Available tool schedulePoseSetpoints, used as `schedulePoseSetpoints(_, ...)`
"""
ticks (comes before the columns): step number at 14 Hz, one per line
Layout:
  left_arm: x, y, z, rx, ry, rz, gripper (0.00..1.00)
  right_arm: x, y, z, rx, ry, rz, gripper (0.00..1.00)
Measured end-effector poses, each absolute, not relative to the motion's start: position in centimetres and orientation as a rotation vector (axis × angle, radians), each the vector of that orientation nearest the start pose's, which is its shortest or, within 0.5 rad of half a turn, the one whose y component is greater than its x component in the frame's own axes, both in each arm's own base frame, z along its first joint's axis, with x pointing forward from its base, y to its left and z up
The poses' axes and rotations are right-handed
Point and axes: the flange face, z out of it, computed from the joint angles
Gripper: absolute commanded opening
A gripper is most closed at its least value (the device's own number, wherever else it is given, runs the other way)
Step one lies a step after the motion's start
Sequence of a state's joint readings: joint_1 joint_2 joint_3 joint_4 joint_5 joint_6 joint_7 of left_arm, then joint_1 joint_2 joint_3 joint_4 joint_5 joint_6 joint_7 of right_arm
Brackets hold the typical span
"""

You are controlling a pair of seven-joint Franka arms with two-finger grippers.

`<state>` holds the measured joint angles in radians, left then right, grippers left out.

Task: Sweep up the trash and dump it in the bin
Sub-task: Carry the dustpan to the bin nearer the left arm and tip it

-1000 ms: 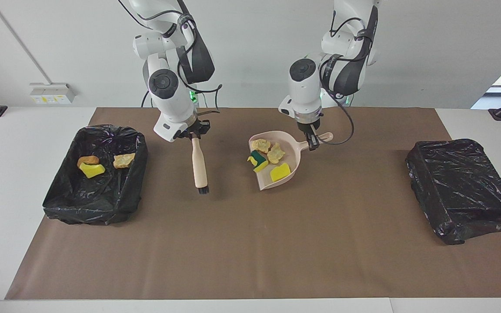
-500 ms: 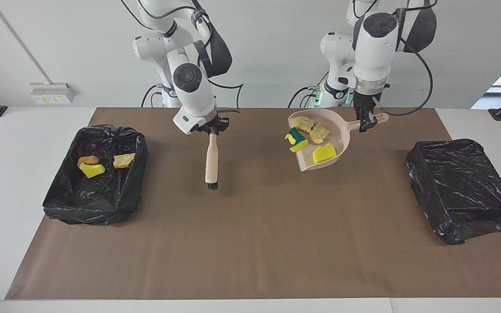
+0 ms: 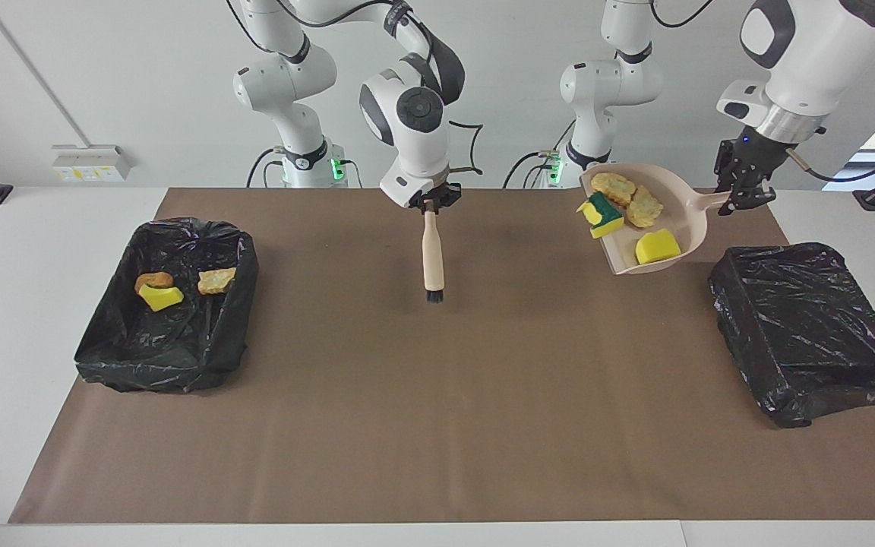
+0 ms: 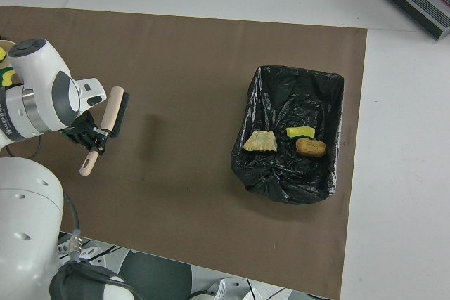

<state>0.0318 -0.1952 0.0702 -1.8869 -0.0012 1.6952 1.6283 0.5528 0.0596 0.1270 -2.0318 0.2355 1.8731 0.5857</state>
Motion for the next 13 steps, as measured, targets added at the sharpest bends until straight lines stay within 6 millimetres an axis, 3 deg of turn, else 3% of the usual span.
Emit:
schedulePoseSetpoints(3, 49.7, 11.1, 59.2, -2.276, 2.145, -0.193, 0.0, 38.8, 37.8, 37.8, -3.039, 0.022, 0.448, 0.0)
schedulePoseSetpoints(6, 49.4, 17.2, 57.6, -2.267, 2.169, -0.304, 0.0, 37.6, 40.1, 35.2, -3.043, 0.044, 0.425, 0.0)
schedulePoseSetpoints(9, 50.0, 23.2, 53.8, -2.261, 2.182, -0.323, 0.0, 37.6, 40.0, 34.1, -3.052, 0.051, 0.446, 0.0)
schedulePoseSetpoints(12, 51.9, 28.9, 52.5, -2.197, 2.176, -0.298, 0.0, 37.1, 39.9, 33.4, -3.061, 0.046, 0.463, 0.0)
schedulePoseSetpoints(13, 52.5, 30.9, 52.4, -2.15, 2.182, -0.287, 0.0, 37.1, 40.0, 33.4, -3.061, 0.04, 0.463, 0.17)
